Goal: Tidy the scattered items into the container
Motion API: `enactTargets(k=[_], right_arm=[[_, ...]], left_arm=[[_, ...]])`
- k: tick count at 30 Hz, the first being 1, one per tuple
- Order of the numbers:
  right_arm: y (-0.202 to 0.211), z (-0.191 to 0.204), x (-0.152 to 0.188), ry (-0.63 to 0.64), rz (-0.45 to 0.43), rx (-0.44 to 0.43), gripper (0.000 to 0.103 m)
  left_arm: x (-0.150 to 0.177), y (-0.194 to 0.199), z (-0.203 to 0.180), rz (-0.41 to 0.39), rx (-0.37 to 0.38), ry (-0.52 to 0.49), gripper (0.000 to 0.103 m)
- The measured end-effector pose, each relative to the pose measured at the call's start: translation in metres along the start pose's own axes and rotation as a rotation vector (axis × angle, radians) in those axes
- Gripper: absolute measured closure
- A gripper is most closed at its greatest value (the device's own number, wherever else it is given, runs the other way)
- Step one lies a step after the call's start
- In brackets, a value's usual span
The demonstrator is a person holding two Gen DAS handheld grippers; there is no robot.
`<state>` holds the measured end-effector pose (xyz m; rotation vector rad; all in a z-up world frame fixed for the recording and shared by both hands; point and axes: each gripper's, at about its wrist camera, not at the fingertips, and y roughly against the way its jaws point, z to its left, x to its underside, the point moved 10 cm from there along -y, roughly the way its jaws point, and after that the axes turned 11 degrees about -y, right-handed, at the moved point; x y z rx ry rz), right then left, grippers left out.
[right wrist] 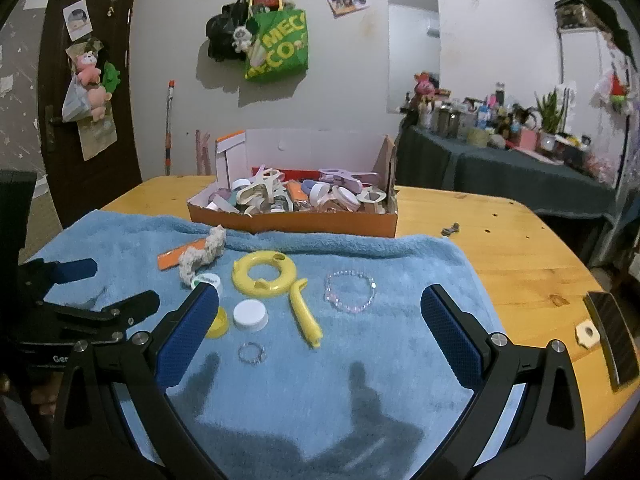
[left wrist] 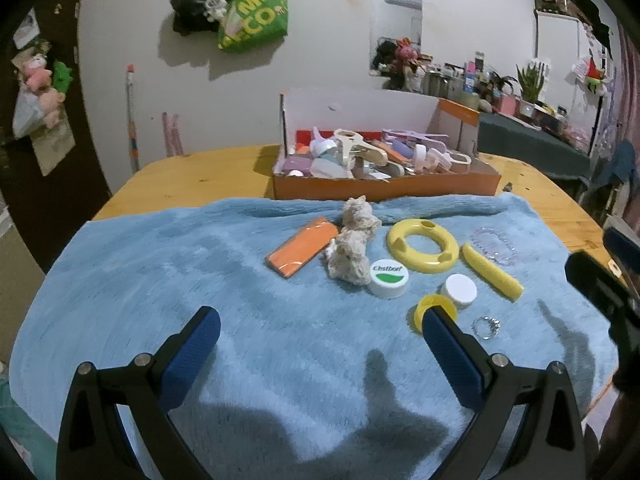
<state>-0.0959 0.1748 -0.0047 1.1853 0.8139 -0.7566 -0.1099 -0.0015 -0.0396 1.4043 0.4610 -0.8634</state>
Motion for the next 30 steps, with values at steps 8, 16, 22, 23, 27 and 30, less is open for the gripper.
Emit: enactTargets(k=[8,16,22,23,27,30], right_arm=[[-0.033,-0.018,-0.029,-0.072,0.170,-0.050,0.000],[-0.067,-0.030,-0.037,0.015,0.278,0.002,0.000],[-0.089,-0.038,-0.030,0.049,0.348,0.019,0.000],[-0.091,-0.041,-0.029,0.043,0.358,0.017,0.000],[-0.097,-0.046,-0.029,0.026,0.383,0.013,0.000],[-0.102,-0.046,-0.027,0.037,0.401,0.011,0.000]], left_arm=[[-0.021,-0.018,0.012,0.102,0.110,-0.007,0.000],[-0.035,-0.052,0.022,0.216,0.145,-0.146,0.000],[-0.035,-0.075,0.036,0.283,0.162,-0.212,0.000],[-0.034,-0.078,0.038,0.291,0.163,-0.222,0.000],[-0.030,-0.091,0.044,0.321,0.170,-0.269,0.000],[-0.025,-0.100,0.038,0.351,0.228,-0.282,0.000]])
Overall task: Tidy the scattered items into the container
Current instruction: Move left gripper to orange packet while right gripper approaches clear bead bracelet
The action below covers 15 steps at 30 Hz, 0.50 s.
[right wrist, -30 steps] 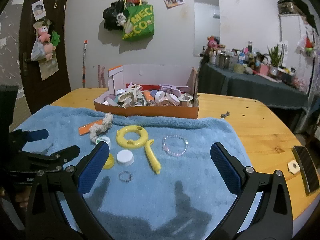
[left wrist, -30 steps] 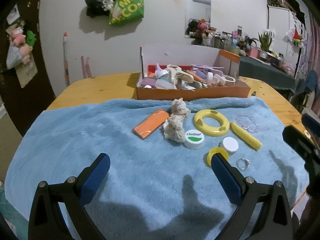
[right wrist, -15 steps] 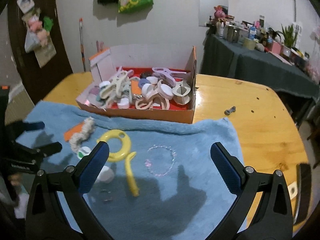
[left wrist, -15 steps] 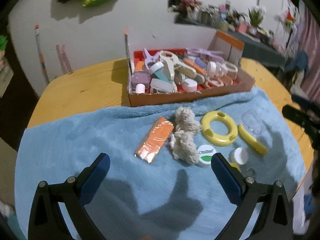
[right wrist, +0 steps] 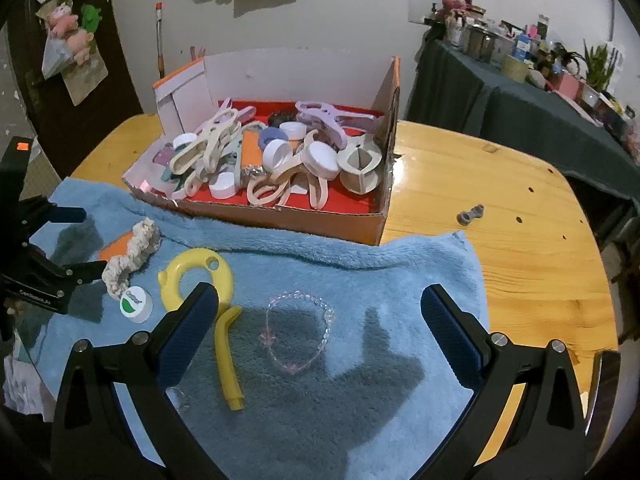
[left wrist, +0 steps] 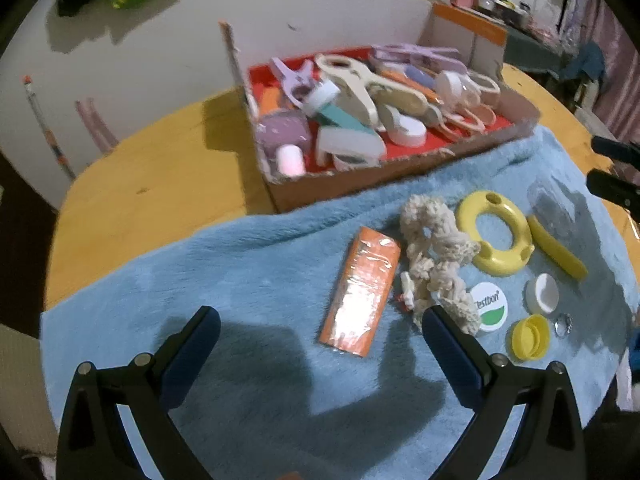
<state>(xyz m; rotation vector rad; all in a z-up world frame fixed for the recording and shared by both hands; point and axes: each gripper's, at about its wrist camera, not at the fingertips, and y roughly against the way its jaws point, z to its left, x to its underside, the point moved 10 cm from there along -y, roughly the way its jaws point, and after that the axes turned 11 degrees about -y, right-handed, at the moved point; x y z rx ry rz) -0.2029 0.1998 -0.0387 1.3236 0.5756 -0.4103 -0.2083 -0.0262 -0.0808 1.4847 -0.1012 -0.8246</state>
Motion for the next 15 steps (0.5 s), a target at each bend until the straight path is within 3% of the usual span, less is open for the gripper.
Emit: enactTargets(k=[7,15], right_arm=[[-0.014,0.001,0.007,0.011,0.048,0.004,0.000],[-0.021,0.001,0.014,0.014,0.072,0.002,0.001]], left_arm=[[0.004,-0.010,-0.001,0.013,0.072,-0.032,0.000],[0.007,-0.006,0.001,-0.005,0.076,-0.092,0.000]])
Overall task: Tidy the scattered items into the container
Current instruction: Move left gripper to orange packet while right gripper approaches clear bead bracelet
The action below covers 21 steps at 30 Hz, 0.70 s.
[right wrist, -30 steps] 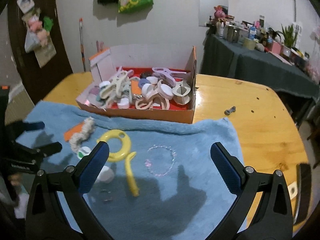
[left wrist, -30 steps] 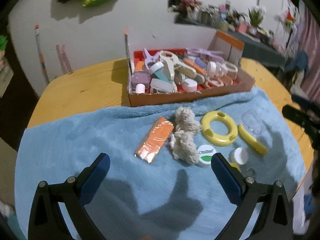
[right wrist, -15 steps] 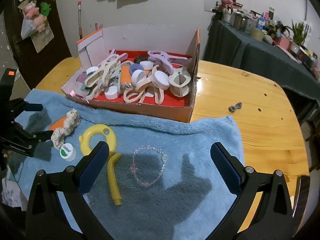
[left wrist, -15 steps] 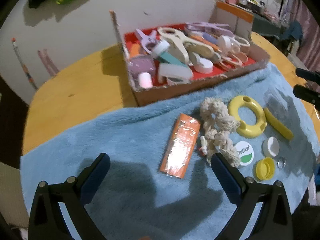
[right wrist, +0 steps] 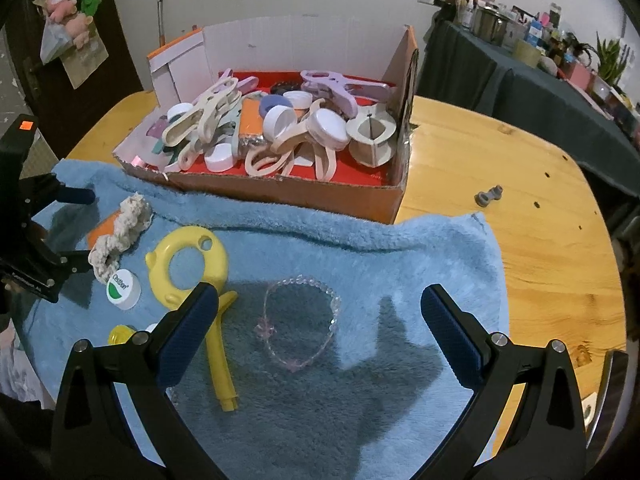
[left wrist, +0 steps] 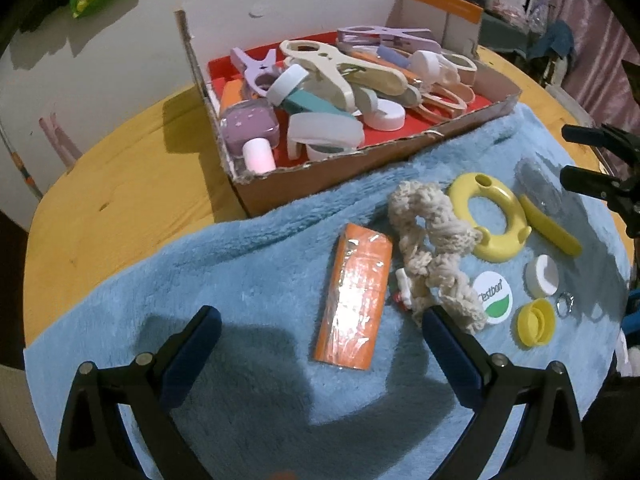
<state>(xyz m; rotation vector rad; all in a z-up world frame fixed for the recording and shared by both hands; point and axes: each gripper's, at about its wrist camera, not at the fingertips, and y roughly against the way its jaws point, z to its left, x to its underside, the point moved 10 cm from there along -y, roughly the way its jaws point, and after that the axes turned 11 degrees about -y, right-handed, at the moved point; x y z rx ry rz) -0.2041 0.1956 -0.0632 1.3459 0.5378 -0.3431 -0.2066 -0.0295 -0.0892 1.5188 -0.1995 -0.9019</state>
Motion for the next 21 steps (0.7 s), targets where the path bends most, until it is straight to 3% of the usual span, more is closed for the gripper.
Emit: enactTargets(k=[5,15,21], right_arm=[[0.000,0.003,0.006,0.033,-0.004,0.006,0.001],[-0.004,0.012,0.012,0.105,-0.012,0.008,0.004],[-0.003,0.016,0.012,0.100,-0.010,-0.012,0.004]], left_arm=[[0.004,0.003,0.003,-0.003,0.000,-0.004,0.001],[0.016,0.015,0.010,0.002,-0.003,-0.037,0.017],[-0.009,0.002,0.008,-0.002,-0.026,-0.074,0.017]])
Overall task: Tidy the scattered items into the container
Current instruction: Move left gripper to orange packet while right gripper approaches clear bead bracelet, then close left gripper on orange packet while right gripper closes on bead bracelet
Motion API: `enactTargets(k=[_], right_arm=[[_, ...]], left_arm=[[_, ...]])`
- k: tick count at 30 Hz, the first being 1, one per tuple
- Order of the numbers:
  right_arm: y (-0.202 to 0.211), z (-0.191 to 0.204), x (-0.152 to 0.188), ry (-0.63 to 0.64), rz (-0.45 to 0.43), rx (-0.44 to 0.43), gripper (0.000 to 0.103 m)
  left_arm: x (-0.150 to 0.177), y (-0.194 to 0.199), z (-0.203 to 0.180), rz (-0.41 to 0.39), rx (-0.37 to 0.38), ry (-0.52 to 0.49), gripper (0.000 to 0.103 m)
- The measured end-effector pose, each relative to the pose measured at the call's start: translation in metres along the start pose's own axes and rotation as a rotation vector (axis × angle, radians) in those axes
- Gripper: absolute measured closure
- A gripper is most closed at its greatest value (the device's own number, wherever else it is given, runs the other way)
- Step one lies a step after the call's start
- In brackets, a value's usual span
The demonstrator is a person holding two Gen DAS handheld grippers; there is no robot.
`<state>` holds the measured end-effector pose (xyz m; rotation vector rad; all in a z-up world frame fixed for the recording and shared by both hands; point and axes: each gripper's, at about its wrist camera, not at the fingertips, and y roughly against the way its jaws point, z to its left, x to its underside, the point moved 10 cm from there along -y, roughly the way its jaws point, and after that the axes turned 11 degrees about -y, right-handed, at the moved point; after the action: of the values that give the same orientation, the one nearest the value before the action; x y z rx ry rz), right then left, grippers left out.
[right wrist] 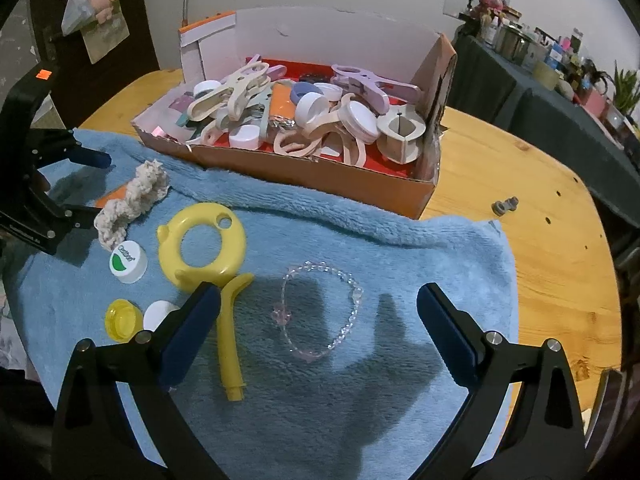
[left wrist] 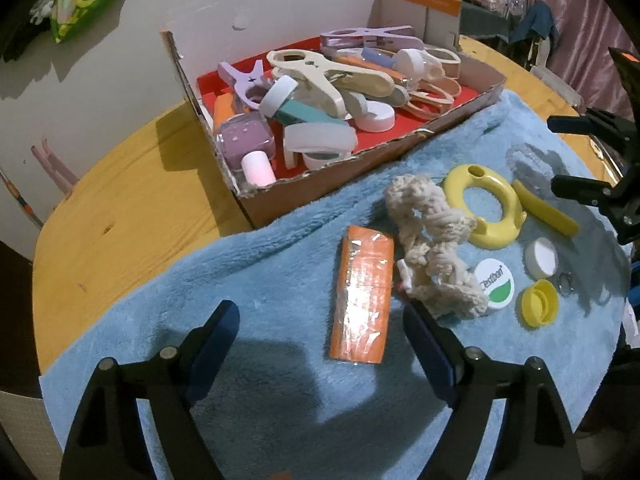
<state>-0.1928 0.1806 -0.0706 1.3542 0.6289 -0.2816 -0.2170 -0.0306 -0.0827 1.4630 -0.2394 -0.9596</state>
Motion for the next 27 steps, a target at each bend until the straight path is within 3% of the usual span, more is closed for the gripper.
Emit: enactTargets(k=[9,11,13,20,21,22,24,27], right_arm=[[0.000,0.002,0.000,0.001,-0.010,-0.005,0.004],[-0.001,0.003,0.000,0.013,-0.014,-0.002,0.007],[-0.004,0.005,0.001,0.029,-0.012,-0.004,0.017],[-0.012,0.006,0.006,0.020,0.014,-0.030,0.019],[-0.012,0.006,0.006,0.016,0.014,-0.037,0.022],[-0.012,0.006,0.006,0.010,0.017,-0.045,0.034],[-0.018,0.003,0.010,-0.009,0.055,-0.066,0.045],[-0.021,0.001,0.015,0.009,0.053,-0.039,0.046]], left_arm=[[-0.004,-0.009,-0.003,0.000,0.036,-0.015,0.021],[-0.004,-0.009,-0.003,-0.003,0.054,-0.011,0.024],[-0.004,-0.007,-0.003,-0.011,0.057,-0.017,0.028],[-0.007,-0.008,-0.001,-0.026,0.079,-0.010,0.037],[-0.007,-0.007,0.000,-0.028,0.087,-0.007,0.040],[-0.009,-0.010,-0.014,-0.028,0.088,-0.008,0.042],[-0.010,-0.010,-0.020,-0.032,0.092,-0.014,0.045],[-0.009,-0.008,-0.021,-0.035,0.093,-0.011,0.048]])
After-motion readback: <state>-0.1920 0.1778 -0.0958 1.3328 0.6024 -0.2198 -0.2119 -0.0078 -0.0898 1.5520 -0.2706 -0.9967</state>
